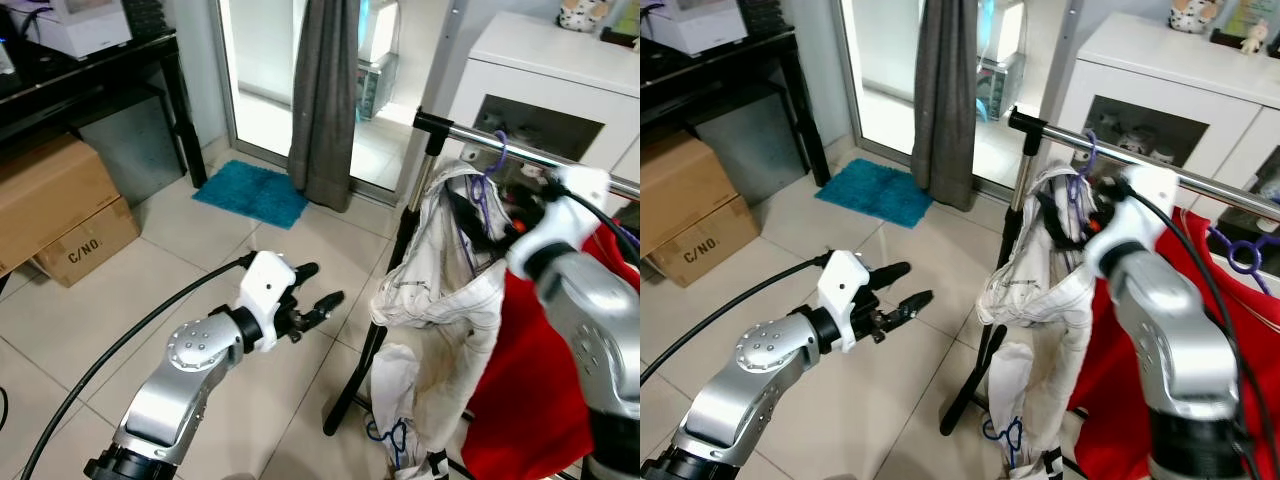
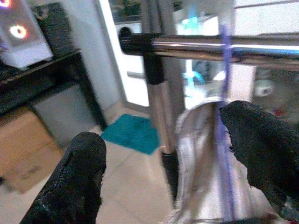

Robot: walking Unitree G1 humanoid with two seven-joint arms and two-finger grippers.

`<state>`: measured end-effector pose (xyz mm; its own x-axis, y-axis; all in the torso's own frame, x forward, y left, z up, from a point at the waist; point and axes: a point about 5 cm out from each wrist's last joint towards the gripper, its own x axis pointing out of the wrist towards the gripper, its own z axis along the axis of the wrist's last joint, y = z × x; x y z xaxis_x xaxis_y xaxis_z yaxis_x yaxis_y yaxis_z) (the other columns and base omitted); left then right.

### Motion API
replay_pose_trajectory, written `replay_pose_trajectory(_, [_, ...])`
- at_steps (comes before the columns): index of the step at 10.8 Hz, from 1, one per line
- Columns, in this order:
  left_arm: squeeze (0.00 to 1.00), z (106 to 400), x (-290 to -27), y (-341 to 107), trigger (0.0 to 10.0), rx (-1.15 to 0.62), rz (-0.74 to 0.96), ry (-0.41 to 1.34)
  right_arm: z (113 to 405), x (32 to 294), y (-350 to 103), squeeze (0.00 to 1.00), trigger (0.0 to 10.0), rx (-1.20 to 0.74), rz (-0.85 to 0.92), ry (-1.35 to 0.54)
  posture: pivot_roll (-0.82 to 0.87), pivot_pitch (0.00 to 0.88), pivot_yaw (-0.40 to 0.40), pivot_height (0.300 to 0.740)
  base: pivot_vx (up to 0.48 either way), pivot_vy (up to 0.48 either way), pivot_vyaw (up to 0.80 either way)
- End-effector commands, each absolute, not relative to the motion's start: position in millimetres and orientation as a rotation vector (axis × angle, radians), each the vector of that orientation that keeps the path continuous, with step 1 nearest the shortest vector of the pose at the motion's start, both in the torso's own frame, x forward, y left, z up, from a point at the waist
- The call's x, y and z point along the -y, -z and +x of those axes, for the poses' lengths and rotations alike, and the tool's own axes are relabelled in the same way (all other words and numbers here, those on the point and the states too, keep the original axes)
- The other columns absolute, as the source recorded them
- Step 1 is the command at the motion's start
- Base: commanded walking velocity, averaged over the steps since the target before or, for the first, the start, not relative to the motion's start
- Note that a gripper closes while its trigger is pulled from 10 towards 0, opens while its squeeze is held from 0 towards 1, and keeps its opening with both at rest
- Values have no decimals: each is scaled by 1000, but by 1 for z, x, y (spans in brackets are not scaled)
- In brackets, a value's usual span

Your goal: Hang hanger

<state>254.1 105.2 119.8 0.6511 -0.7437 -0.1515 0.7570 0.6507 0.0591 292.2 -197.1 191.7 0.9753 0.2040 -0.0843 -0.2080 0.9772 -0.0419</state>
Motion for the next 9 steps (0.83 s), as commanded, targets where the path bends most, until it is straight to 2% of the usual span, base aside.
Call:
replay_pose_trajectory(1, [0,254,-105,-121,10000,-118,131,866,296,195,-186,0,10000,-124,-47,-230,38,0,-41,740,0,0,0])
replay_pose_trajectory(4, [0,258,-98,-133,10000,-87,77,922,308,193,-179,0,10000,-212,1,-185,37,0,-28,740,0,0,0])
replay_pose_trajectory(6, [0,259,-94,-129,10000,-87,104,943,319,190,-168,0,10000,-277,-36,-171,33,0,-15,740,0,0,0])
replay_pose_trajectory(9, [0,259,-91,-133,10000,-69,85,955,320,198,-181,0,10000,-258,-39,-130,28,0,-14,740,0,0,0])
